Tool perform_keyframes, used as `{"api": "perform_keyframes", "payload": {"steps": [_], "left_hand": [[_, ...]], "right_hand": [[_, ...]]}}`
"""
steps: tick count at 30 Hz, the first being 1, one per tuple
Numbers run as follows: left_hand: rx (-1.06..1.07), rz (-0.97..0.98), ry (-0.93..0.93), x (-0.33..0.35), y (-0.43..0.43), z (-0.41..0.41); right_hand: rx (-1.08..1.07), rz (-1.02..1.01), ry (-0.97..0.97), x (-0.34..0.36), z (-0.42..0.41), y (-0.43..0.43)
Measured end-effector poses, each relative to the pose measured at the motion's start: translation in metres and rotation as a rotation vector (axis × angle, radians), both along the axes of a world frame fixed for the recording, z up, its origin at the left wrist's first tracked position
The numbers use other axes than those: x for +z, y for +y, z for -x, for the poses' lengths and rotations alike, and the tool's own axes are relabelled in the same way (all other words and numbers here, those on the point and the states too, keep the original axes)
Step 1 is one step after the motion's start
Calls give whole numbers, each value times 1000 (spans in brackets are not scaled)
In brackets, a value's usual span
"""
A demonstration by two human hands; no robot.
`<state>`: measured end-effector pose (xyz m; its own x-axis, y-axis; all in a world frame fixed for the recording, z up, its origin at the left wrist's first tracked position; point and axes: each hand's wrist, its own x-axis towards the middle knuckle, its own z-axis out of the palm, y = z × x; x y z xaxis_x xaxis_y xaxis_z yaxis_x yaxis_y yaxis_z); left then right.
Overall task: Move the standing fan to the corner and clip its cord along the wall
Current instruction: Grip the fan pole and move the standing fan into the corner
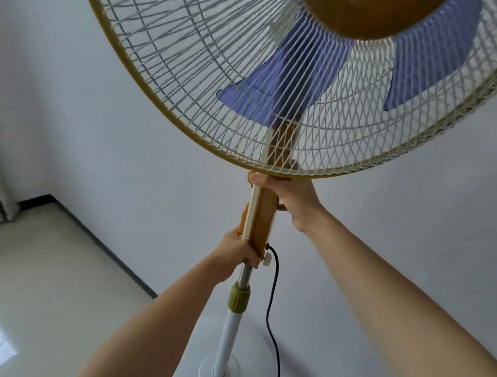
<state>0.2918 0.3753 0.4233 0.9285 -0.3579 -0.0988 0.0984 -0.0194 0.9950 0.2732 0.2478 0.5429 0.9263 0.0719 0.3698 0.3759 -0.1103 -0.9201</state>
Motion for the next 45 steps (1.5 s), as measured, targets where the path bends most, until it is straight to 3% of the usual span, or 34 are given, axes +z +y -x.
{"api": "perform_keyframes", "payload": {"steps": [8, 28, 45], "left_hand": [[157, 36, 2, 5, 112, -87], [225, -13, 25, -8, 483, -337], [399, -78, 76, -17, 798, -568]], "right_hand": [[173, 47, -19, 11, -109, 116], [207, 65, -8, -6, -378, 489], [368, 76, 0, -21, -629, 809]]}}
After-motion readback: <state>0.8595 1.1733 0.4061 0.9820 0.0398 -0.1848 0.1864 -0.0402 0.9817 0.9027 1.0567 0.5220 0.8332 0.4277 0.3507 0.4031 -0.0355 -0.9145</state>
